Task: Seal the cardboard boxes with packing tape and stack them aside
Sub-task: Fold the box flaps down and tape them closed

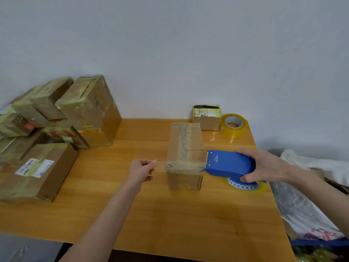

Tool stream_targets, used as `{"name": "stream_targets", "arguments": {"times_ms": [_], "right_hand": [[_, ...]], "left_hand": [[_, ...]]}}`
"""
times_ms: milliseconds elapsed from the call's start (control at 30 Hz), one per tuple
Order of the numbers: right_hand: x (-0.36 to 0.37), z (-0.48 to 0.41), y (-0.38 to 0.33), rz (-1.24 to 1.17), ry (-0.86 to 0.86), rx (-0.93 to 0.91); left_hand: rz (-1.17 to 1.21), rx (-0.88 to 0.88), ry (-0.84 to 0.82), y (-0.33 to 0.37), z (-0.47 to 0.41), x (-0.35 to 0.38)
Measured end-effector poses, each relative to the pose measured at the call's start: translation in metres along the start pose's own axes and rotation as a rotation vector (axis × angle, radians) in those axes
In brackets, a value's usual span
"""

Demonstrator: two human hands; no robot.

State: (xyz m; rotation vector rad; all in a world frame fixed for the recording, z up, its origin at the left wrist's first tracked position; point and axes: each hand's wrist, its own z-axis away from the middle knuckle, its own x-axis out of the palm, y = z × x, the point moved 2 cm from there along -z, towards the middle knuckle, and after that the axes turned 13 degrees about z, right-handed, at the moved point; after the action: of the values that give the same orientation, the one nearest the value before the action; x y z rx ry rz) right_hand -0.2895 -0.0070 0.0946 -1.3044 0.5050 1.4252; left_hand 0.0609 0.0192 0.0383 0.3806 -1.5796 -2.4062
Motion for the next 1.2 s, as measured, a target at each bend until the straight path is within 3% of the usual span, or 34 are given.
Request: {"name": "stream_targets", "arguments": {"times_ms": [333,633,700,800,867,933,1000,1100,1200], "right_hand": [[0.026,-0.022,0.015,-0.012,-0.057,0.056],[0.045,-0.032,0.007,-0.124,-0.08,0.061],[0.048,-0.033,0.007,-0.134,-0.077,0.061],[0.048,-0.032,0.009,-0.14,-0.078,0.072],[0.048,-0.031,0.01,-0.133,-0.081,0.065],[0.049,-0.03,0.011,-0.13,-0.071,0.056],[0.047,-0.029,0.009,-0.135,-0.056,0.036],[0.046,-0.025,0.009,-0.076,-0.036,0.012],[0.047,-0.023,0.016,-0.061,-0.014,-0.002]], "left_hand": [[-0.036,-0.026,0.049,-0.018,-0.008,0.01],[-0.219,-0.022,0.045,-0.024,-0.021,0.017],[-0.355,-0.005,0.01,-0.025,-0.021,0.022],[-0.782,0.028,-0.058,-0.024,-0.02,0.017],[-0.926,0.16,0.02,-0.021,-0.016,0.01],[-0.884,0.557,0.079,-0.011,-0.003,0.019],[-0.844,0.869,-0.067,-0.003,0.018,0.045],[-1.098,0.865,-0.397,-0.017,0.037,0.085],[-1.341,0.822,-0.435,-0.036,0.034,0.09]]}}
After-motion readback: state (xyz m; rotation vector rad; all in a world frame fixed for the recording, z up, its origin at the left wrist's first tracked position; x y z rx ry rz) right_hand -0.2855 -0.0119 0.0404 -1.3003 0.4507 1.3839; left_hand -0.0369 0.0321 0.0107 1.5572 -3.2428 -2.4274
